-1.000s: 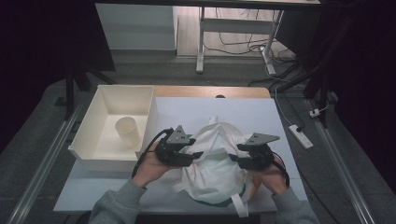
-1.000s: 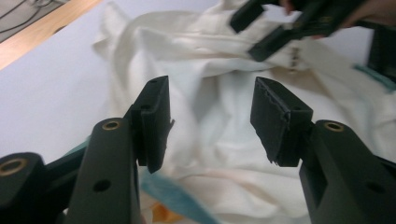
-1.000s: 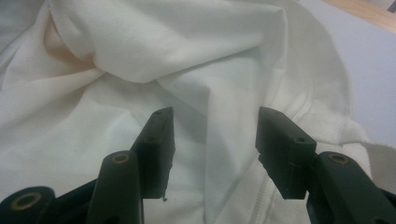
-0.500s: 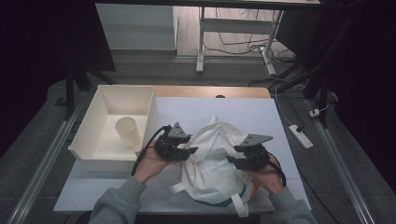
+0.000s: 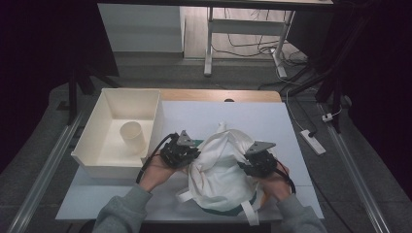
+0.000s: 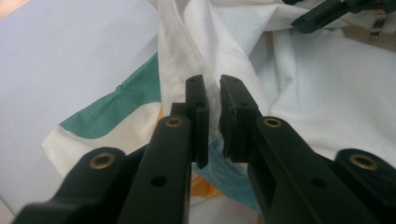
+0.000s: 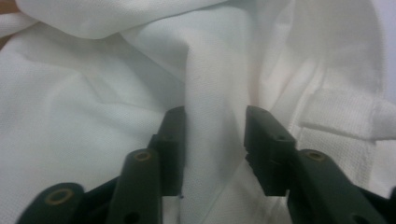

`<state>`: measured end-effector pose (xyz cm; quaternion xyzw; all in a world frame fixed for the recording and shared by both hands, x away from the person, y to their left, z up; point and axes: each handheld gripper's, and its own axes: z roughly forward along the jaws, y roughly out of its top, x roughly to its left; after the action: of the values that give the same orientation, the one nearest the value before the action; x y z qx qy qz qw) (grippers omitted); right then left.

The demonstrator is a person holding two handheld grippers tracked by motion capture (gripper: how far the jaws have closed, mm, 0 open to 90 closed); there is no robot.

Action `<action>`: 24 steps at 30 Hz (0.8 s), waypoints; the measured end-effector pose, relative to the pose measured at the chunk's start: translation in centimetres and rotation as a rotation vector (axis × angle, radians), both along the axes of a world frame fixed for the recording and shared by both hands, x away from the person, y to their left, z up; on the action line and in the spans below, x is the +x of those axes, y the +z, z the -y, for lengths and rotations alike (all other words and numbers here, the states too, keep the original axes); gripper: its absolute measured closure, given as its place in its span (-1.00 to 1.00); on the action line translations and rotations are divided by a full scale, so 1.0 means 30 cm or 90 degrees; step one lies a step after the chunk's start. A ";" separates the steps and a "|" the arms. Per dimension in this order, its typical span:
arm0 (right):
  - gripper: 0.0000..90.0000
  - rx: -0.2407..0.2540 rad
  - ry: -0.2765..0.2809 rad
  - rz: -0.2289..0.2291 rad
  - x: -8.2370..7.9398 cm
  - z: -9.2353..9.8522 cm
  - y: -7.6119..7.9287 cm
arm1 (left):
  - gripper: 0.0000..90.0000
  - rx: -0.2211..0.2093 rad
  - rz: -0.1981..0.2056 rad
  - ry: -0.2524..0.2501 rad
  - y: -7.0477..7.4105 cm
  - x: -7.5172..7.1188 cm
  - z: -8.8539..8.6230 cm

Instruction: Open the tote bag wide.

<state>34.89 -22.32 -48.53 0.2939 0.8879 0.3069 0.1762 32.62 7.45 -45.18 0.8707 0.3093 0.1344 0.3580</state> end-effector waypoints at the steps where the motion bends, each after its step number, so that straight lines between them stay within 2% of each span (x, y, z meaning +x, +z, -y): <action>1: 0.53 0.001 0.001 -0.005 0.001 0.002 -0.001 | 0.84 0.000 0.000 0.001 -0.001 0.000 -0.001; 3: 0.76 -0.010 -0.001 -0.004 0.001 0.006 -0.003 | 0.87 0.000 0.000 0.002 -0.001 -0.002 -0.004; 6: 0.92 -0.012 -0.010 0.014 0.001 0.018 0.005 | 0.89 -0.001 0.000 0.002 -0.001 -0.003 -0.008; 12: 0.96 -0.003 -0.018 0.048 -0.007 0.034 0.041 | 0.90 -0.005 -0.005 -0.005 -0.001 -0.002 -0.015; 16: 0.96 0.019 -0.027 0.073 -0.015 0.046 0.073 | 0.91 -0.003 -0.006 -0.006 -0.003 -0.001 -0.014; 19: 0.96 0.045 -0.044 0.066 -0.004 0.064 0.079 | 0.92 -0.003 -0.008 -0.005 -0.010 0.002 -0.010; 20: 0.96 0.065 -0.055 0.053 0.008 0.076 0.074 | 0.92 -0.001 -0.009 -0.005 -0.012 0.004 -0.010; 24: 0.96 0.110 -0.094 0.017 0.060 0.108 0.038 | 0.92 -0.001 -0.018 -0.005 -0.033 0.015 0.002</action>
<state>36.69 -25.57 -47.40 0.3687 0.8317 0.3720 0.1844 33.09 7.40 -46.16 0.8735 0.3112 0.1202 0.3546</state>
